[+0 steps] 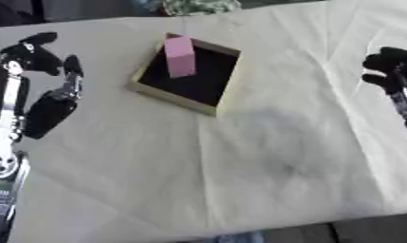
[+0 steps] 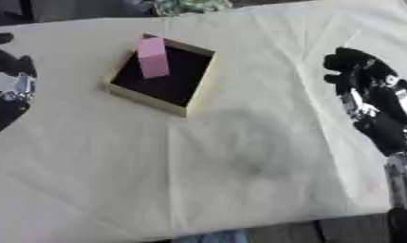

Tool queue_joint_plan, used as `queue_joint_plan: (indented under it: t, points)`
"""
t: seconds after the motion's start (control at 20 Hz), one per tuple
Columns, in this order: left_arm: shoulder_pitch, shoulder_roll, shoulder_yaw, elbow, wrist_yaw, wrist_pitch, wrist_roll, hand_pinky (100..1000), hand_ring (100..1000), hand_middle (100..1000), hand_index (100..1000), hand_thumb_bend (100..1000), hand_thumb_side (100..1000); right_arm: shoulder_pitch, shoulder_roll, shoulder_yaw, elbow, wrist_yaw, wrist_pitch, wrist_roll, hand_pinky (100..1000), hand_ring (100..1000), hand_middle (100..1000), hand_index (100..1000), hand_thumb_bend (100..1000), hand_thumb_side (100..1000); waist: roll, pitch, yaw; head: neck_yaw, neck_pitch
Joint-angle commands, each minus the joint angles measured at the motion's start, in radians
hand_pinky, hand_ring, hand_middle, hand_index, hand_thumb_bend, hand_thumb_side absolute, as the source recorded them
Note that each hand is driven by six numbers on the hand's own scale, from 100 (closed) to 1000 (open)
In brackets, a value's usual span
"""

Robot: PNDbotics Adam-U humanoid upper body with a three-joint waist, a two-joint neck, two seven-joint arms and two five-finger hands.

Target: Pick up objects on the table and place them in the box.

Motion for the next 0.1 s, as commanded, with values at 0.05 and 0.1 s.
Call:
queue_joint_plan:
  t: [0.05, 0.1]
  points:
    - [0.001, 0.011, -0.002, -0.001, 0.06, -0.024, 0.035, 696, 545, 523, 843, 108, 621, -0.012, -0.015, -0.002, -0.019, -0.006, -0.005, -0.001, 861, 878, 791, 878, 100, 424, 0.0, -0.011, 0.003, 0.002, 0.0]
    - [0.004, 0.013, -0.002, 0.004, 0.079, -0.032, 0.039, 696, 545, 523, 843, 105, 621, -0.013, -0.014, -0.002, -0.019, -0.005, -0.004, -0.002, 861, 878, 791, 878, 100, 424, 0.001, -0.012, 0.003, 0.0, 0.0]
